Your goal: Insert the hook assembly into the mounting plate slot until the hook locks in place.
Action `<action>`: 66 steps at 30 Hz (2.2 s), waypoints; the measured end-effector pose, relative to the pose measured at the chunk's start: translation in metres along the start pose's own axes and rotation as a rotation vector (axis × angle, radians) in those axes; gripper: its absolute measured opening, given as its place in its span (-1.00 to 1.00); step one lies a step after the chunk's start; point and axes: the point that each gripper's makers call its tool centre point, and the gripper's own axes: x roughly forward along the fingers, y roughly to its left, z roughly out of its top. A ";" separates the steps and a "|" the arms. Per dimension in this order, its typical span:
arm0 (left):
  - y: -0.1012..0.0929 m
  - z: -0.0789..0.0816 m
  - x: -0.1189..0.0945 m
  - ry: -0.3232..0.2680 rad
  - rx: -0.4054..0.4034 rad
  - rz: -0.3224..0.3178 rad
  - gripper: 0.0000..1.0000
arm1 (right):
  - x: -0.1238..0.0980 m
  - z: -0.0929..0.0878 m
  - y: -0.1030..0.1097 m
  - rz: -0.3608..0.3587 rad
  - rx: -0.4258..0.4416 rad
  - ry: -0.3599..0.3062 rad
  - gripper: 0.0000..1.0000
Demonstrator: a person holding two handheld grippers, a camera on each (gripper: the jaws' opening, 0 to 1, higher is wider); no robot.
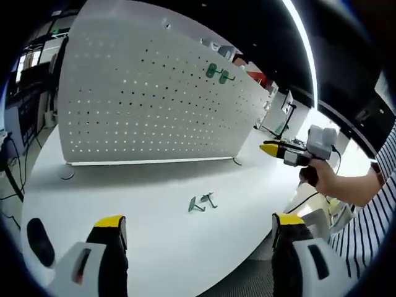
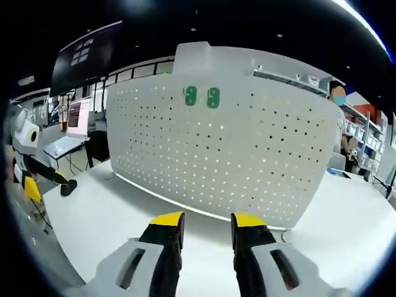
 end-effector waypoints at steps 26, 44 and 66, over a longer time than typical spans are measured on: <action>-0.004 -0.044 -0.002 0.166 0.012 0.011 1.00 | -0.056 -0.064 0.034 0.091 -0.048 0.158 -0.36; -0.011 -0.066 0.035 0.259 0.123 -0.017 0.85 | -0.057 -0.087 0.072 0.194 -0.207 0.188 -0.35; -0.004 -0.042 0.123 0.206 0.193 -0.051 0.60 | -0.053 -0.089 0.050 0.153 0.017 0.209 -0.34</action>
